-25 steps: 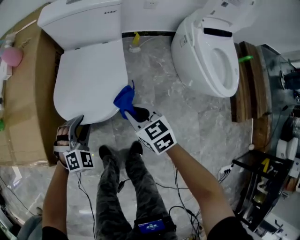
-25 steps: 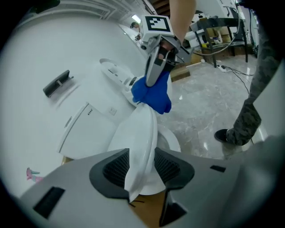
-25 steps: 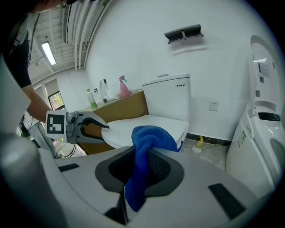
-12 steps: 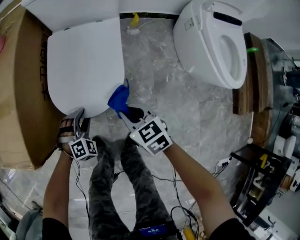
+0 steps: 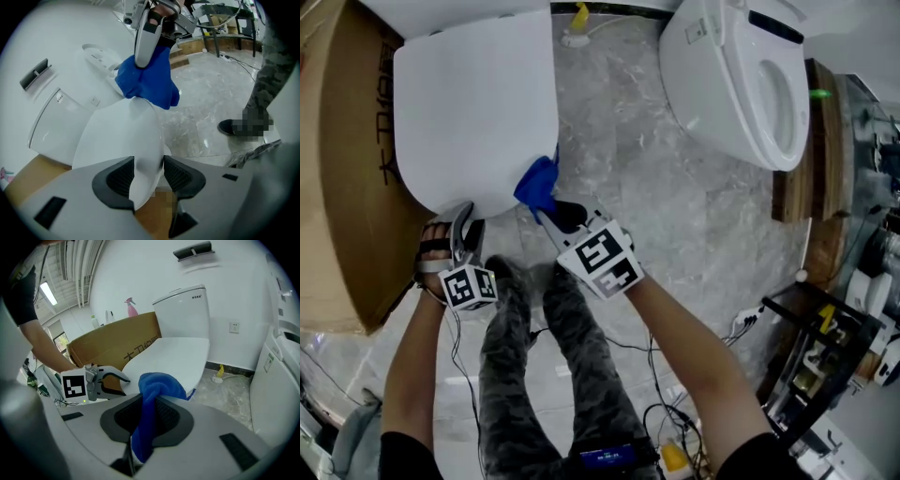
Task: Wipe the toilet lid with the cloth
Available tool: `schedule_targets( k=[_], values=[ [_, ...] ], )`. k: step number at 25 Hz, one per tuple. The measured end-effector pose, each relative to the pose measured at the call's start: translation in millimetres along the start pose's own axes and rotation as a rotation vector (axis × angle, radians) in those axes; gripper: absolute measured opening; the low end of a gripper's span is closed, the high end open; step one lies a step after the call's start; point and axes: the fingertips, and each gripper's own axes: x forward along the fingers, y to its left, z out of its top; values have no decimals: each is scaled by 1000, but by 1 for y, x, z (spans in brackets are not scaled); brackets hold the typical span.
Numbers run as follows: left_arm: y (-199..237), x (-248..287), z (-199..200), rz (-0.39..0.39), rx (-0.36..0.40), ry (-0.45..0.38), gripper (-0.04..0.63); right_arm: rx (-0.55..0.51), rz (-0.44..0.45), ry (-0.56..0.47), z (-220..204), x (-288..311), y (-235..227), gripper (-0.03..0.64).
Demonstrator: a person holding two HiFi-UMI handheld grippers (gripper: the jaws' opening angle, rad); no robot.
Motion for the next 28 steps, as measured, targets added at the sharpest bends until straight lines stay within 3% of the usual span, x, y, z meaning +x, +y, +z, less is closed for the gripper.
schedule_targets(
  k=[8,16,20,28],
  values=[
    [8,-11,1,-57,1,-14,198,0,4,15,5,-5,-2,57],
    [8,-11,2,-119,61,-23,198,7,3,23,6,-5,-4,57],
    [6,-12,6,-99,124,-37,198,14,6,27,2,-4,-2,57],
    [19,-29,9,-48,61,-69,198,-4,9,33,-3,-13,5,57]
  ],
)
